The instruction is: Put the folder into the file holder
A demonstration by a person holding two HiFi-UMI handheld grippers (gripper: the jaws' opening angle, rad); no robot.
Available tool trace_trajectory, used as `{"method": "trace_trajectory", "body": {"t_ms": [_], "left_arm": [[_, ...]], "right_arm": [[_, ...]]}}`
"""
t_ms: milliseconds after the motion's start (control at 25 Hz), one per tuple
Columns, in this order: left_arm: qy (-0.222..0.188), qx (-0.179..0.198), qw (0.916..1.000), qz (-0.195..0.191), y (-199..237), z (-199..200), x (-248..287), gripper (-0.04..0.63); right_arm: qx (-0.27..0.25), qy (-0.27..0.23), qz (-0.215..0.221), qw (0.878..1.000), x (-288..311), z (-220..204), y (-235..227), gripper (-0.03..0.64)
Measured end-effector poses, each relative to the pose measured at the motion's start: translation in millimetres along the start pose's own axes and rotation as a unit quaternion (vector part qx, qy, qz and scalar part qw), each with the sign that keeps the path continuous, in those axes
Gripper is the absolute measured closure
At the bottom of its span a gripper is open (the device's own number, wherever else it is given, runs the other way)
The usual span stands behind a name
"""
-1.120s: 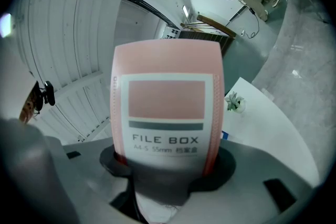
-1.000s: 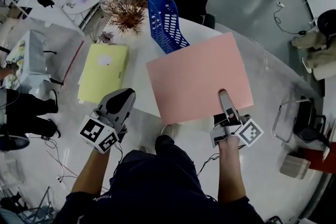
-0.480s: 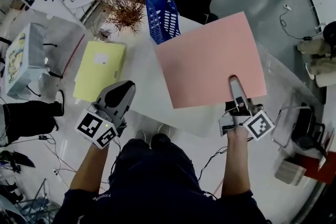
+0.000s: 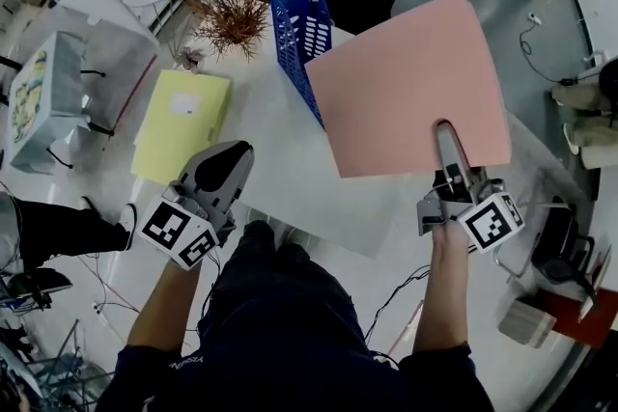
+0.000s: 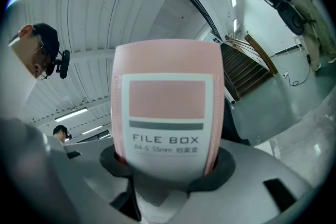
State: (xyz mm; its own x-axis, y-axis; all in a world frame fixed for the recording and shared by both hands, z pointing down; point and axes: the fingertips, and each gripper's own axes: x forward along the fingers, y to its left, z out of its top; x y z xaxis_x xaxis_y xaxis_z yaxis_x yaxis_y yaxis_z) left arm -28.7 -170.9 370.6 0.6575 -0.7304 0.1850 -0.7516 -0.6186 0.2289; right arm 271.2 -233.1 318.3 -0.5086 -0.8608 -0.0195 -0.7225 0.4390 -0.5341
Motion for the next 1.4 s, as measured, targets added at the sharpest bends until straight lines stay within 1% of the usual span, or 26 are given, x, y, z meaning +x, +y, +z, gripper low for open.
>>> {"method": "trace_trajectory", "body": {"t_ms": [360, 640, 960, 1400], "left_arm": [[-0.002, -0.006, 1.0000, -0.004, 13.8, 0.6, 13.8, 0.545], [-0.002, -0.010, 0.9999, -0.008, 30.4, 5.5, 17.0, 0.545], [0.000, -0.013, 0.9998, -0.013, 48.5, 7.0, 19.9, 0.545], [0.007, -0.022, 0.9995, -0.020, 74.0, 2.7, 28.6, 0.545]], "right_arm": [[-0.062, 0.012, -0.005, 0.998, 22.7, 7.2, 8.8, 0.356], [-0.117, 0.021, 0.008, 0.993, 44.5, 11.2, 27.9, 0.356], [-0.158, 0.030, 0.014, 0.987, 65.6, 11.0, 43.6, 0.355], [-0.198, 0.045, 0.019, 0.979, 98.8, 2.7, 53.9, 0.355]]}}
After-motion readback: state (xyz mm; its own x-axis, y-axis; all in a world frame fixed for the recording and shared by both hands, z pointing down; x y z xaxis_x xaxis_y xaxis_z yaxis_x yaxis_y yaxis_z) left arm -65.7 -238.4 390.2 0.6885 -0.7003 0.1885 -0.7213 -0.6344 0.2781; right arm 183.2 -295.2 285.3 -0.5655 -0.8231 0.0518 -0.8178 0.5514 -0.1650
